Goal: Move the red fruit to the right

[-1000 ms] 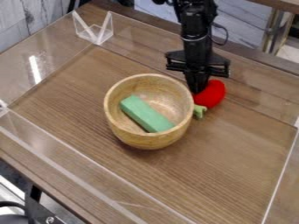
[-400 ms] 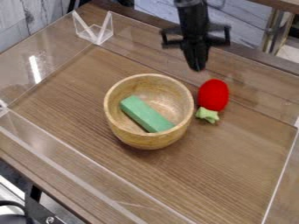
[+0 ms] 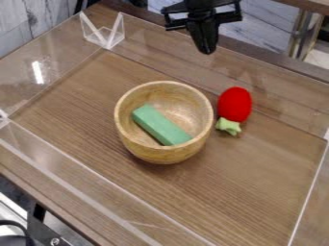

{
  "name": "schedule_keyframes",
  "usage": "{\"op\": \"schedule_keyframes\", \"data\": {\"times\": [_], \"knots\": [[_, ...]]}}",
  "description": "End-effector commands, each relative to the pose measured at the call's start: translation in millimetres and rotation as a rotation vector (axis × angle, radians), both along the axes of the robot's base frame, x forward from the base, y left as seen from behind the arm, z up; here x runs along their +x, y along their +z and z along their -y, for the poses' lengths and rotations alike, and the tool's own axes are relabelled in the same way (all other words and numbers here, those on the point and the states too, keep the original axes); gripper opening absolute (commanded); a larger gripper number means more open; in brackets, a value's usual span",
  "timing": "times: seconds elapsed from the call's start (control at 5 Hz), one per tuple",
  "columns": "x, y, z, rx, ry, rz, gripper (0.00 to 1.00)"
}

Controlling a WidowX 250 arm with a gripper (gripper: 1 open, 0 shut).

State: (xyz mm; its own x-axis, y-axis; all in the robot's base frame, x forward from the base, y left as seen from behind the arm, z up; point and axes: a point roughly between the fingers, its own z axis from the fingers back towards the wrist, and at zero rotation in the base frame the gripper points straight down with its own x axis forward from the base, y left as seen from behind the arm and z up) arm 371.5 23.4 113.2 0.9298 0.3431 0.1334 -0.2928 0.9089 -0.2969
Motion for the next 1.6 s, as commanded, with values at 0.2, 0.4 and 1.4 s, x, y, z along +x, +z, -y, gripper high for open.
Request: {"op": "schedule_keyframes", "data": {"times": [0.2,0.4,1.4], "knots": [[-6.4,13.2,15.9,0.023,0.072,0.057,0.00],[-11.6,13.6,28.0,0.021,0.105,0.054,0.00],[-1.3,-38.4,50.4,0.094,0.062,0.032,1.00]]}}
